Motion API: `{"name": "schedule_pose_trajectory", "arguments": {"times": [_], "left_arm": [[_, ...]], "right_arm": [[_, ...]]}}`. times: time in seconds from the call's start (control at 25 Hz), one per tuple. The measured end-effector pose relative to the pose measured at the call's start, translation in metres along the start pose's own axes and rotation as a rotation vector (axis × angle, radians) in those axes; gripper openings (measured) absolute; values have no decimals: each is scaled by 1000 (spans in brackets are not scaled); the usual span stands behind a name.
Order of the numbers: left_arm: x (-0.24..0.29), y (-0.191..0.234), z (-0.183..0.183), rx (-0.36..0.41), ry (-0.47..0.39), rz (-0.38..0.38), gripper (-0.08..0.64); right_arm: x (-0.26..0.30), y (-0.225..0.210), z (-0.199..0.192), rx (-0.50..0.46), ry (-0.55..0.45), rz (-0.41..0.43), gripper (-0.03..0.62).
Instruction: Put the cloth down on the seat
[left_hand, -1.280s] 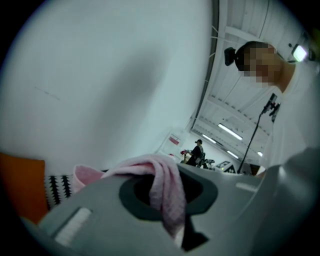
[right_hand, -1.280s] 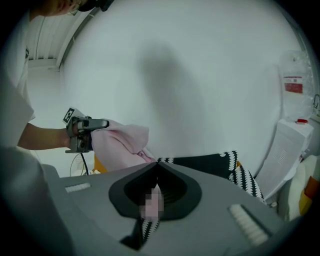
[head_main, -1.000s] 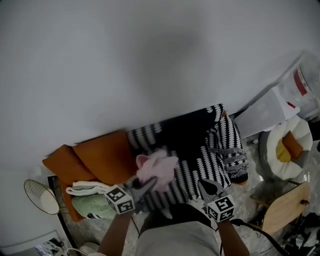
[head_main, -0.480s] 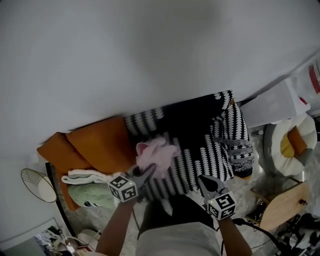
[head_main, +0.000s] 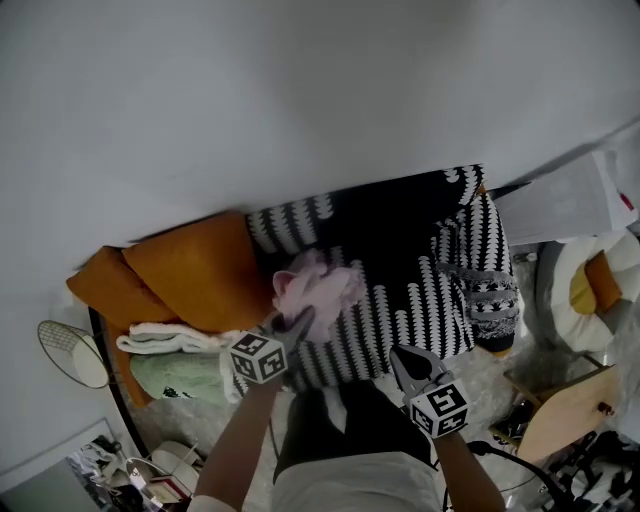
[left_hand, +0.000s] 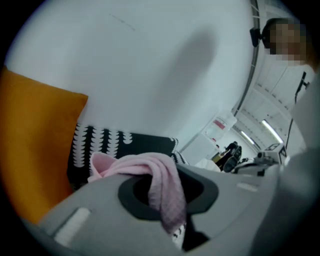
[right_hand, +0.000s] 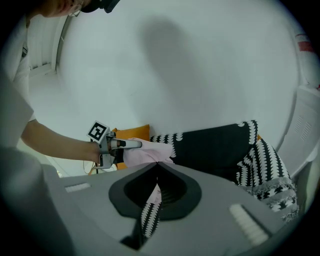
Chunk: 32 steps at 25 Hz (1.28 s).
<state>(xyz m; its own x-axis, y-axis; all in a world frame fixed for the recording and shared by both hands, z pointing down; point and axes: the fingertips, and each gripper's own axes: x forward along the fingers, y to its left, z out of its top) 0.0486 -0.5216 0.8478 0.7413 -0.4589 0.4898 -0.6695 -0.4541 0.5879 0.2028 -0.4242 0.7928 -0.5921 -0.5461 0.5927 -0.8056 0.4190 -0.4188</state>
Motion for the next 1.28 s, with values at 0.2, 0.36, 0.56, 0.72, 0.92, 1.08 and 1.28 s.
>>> {"name": "schedule_pose_trajectory", "arguments": {"times": [0.2, 0.36, 0.56, 0.72, 0.92, 1.08, 1.28], "left_arm": [[24, 34, -19, 3, 40, 76, 71], [42, 61, -28, 17, 68, 131, 85], [61, 86, -36, 9, 79, 181, 126], [71, 97, -40, -13, 90, 231, 231], [67, 94, -47, -46, 98, 258, 262], [58, 82, -41, -45, 81, 262, 261], [39, 65, -28, -45, 57, 252, 253]], "right_arm": [[11, -5, -16, 12, 29, 10, 6], [16, -16, -28, 25, 48, 8, 6], [20, -29, -44, 38, 72, 3, 6], [25, -37, -50, 52, 80, 3, 6], [27, -38, -42, 51, 70, 13, 6], [24, -37, -29, 42, 50, 18, 5], [16, -28, -14, 25, 28, 24, 6]]}}
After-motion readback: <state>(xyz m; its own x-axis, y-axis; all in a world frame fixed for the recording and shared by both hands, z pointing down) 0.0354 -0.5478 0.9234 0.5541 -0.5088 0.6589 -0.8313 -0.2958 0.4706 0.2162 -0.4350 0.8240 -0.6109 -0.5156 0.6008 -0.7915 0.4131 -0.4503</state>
